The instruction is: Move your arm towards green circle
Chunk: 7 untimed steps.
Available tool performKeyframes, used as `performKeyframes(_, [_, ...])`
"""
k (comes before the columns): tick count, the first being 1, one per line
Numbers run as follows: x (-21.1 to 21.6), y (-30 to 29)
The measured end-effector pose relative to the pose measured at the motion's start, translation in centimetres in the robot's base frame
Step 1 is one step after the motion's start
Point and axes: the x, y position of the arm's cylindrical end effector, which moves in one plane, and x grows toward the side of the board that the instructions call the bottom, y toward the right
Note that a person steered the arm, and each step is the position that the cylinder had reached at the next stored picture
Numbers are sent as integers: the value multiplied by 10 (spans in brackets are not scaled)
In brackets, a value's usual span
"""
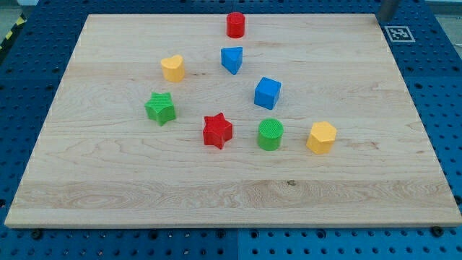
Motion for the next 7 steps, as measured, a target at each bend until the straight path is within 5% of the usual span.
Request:
performKeyframes(2, [17, -104])
performKeyframes(5, [82, -137])
performKeyframes(7, [82, -137])
